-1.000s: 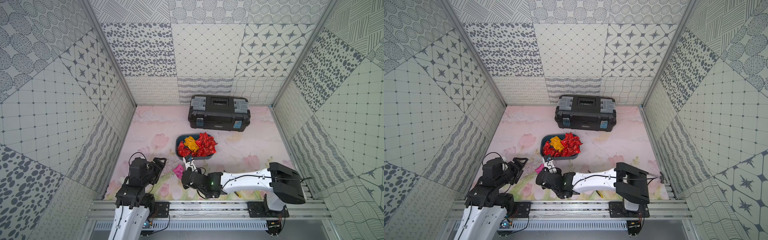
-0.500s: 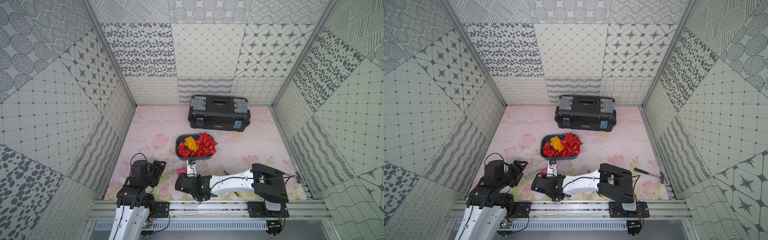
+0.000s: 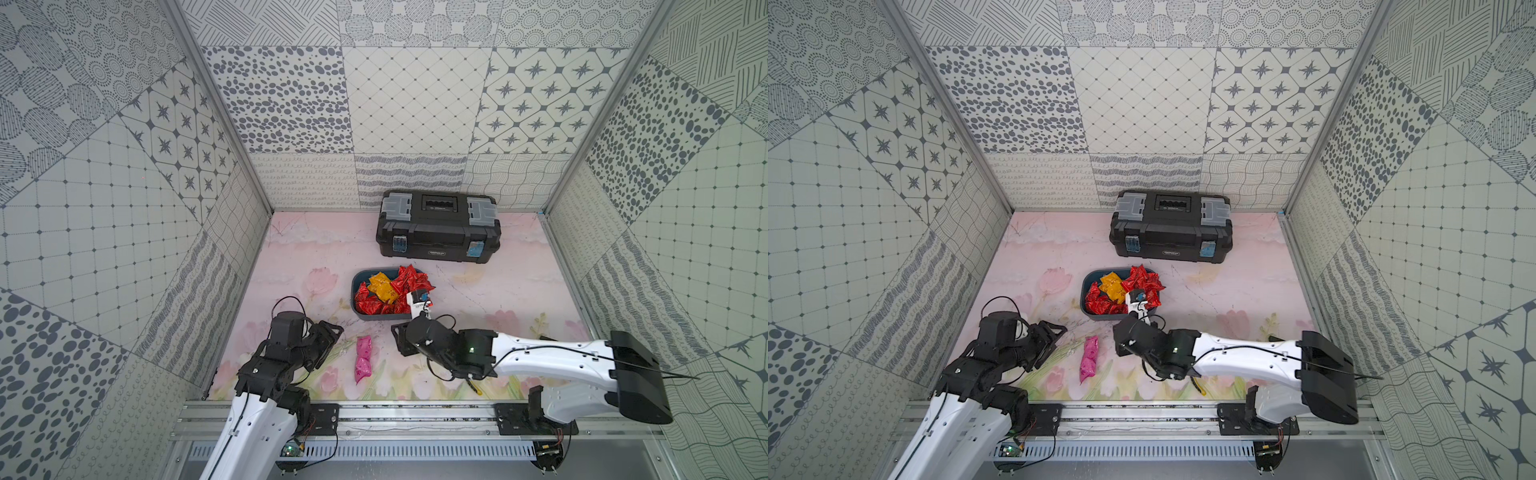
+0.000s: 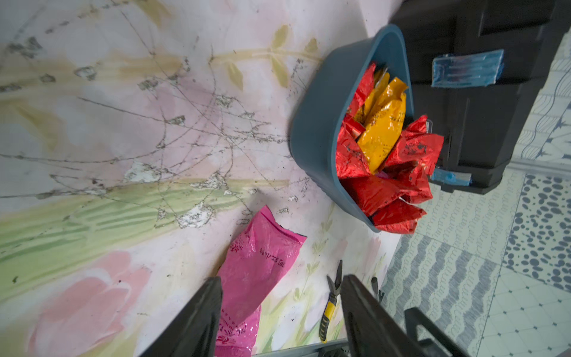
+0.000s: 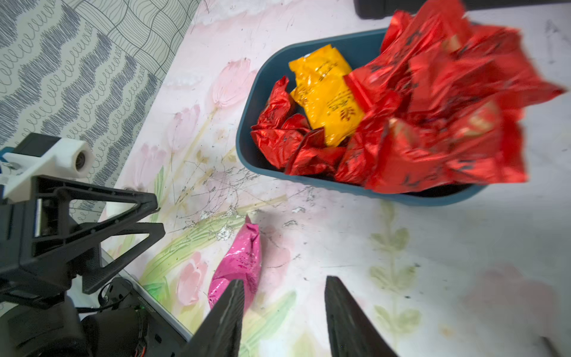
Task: Take the tea bags out of the storage box
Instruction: Place the tea bag at the center of the board.
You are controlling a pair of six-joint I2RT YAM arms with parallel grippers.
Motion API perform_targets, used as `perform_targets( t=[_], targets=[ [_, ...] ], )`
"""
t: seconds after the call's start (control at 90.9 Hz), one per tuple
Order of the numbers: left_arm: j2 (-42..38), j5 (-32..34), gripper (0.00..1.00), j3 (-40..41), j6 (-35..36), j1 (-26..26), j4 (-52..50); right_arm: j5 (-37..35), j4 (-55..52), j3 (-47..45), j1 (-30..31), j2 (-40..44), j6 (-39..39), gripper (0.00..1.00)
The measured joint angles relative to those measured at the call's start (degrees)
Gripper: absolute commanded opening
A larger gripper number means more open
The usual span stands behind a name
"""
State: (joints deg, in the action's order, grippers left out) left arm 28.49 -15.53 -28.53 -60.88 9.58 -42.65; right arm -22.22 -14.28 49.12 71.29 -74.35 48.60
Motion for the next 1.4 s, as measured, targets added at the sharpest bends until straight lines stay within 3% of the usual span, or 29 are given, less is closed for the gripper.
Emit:
perform_targets(
  t=[0.253,0.407,0.583,0.726,0.902,1.178,1.398],
  targets=[
    [2.8,6.6,0.70,-2.8,1.1,16.3,-3.1,8.9,-3.8,-9.1,-6.2,14.2,-4.2,0.48],
    [8.4,12.7,0.71,-4.2,1.0,27.5,-5.0,10.7,-5.4,-11.8,-7.7,15.5,-4.0,0.48],
    [18.1,18.8,0.66,-6.3,2.1,35.8,-4.8,12.3,-5.6,-12.1,-7.7,14.8,-4.0,0.48],
    [25.0,21.6,0.55,-7.1,4.4,38.0,-3.1,13.6,-5.1,-12.2,-7.7,13.9,-3.7,0.47],
    [30.9,24.3,0.25,-7.7,6.9,38.8,-0.8,14.4,-4.7,-12.6,-7.7,13.9,-3.0,0.46],
    [35.2,27.2,0.00,-8.0,9.8,39.1,2.1,14.5,-4.6,-13.5,-7.7,14.2,-2.7,0.45],
    [35.2,31.4,0.00,-10.3,10.0,39.1,-0.7,14.2,-4.7,-13.7,-7.7,16.1,-2.7,0.45]
  ],
)
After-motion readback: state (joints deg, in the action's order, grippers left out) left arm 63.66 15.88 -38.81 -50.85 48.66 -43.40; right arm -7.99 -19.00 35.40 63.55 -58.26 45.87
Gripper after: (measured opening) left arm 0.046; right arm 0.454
